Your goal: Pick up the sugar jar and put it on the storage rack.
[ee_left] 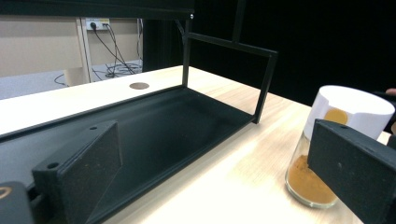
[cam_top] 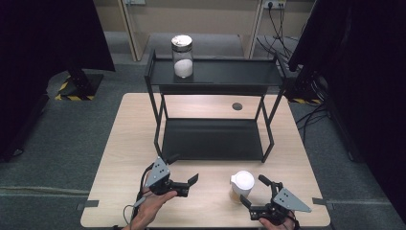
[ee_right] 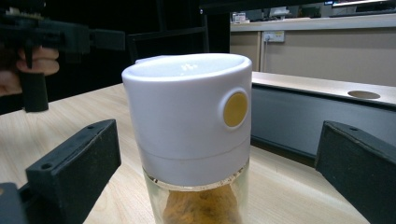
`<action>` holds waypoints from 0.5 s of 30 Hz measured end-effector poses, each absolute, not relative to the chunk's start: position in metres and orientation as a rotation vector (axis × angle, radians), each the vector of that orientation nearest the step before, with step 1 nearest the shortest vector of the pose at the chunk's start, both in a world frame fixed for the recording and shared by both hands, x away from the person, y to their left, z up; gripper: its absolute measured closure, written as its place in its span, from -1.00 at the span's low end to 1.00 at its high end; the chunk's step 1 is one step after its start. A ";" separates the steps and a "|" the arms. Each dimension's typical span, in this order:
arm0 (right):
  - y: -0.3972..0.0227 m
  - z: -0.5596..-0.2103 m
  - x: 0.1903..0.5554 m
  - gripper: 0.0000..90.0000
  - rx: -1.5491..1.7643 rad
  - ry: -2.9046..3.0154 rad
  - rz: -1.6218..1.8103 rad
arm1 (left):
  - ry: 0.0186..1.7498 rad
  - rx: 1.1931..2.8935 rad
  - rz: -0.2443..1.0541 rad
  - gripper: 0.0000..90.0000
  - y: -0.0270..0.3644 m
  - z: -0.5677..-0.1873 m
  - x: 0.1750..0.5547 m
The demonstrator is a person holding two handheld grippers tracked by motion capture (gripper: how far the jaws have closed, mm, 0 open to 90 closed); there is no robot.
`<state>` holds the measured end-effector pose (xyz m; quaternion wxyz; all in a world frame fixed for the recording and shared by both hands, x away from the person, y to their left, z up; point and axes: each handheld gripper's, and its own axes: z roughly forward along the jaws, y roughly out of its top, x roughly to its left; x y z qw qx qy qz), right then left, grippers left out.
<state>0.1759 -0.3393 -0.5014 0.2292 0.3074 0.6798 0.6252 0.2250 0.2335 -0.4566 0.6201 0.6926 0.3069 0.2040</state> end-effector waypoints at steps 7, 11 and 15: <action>-0.340 -0.501 0.175 -0.99 0.843 1.871 1.723 | 0.683 1.598 0.494 -0.95 0.231 -0.474 0.218; -0.339 -0.501 0.175 -0.99 0.843 1.871 1.722 | 0.687 1.591 0.488 -0.95 0.232 -0.483 0.215; -0.339 -0.501 0.175 -0.99 0.840 1.871 1.722 | 0.686 1.590 0.506 -0.95 0.234 -0.489 0.212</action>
